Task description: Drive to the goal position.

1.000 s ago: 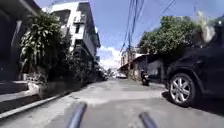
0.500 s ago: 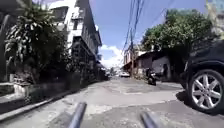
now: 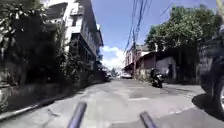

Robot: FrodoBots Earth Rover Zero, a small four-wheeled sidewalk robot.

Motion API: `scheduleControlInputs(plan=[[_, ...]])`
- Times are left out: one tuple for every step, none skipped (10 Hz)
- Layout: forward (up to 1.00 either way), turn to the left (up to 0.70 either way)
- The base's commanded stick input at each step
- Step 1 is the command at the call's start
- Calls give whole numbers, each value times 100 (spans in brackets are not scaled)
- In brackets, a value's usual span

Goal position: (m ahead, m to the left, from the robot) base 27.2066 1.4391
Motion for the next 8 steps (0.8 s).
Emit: scheduleControlInputs(plan=[[70, -26], [70, -16], [70, -7], [70, 0], [70, -3], [70, -13], [70, -24], [70, -32]])
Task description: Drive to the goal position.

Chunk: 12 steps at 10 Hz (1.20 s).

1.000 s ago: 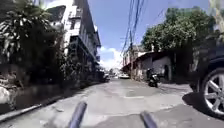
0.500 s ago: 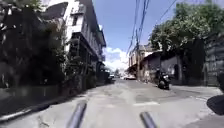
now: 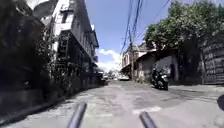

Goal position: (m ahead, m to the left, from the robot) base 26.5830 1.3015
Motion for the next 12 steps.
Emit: scheduleControlInputs(plan=[[70, -34], [70, -34], [70, -30], [70, -22], [70, -9], [70, 0], [70, 0], [70, 0], [70, 0], [70, 0], [70, 0], [70, 0]])
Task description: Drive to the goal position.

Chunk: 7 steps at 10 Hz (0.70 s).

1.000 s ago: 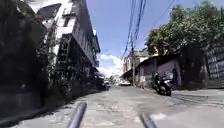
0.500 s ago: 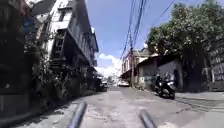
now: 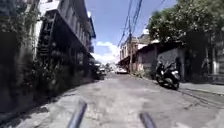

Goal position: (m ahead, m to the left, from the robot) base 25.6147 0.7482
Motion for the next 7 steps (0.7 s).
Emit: scheduleControlInputs(plan=[[70, 0], [70, 0], [70, 0], [70, 0], [70, 0], [70, -1], [70, -7]])
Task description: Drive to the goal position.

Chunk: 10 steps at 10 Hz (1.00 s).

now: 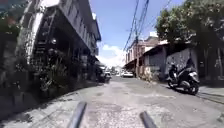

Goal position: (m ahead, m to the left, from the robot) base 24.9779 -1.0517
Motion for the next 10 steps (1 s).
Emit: scheduleControlInputs(plan=[[70, -18], [70, -29], [70, -34], [70, -34], [70, -34], [70, -34], [70, -34], [70, -34], [70, -34], [70, -34]])
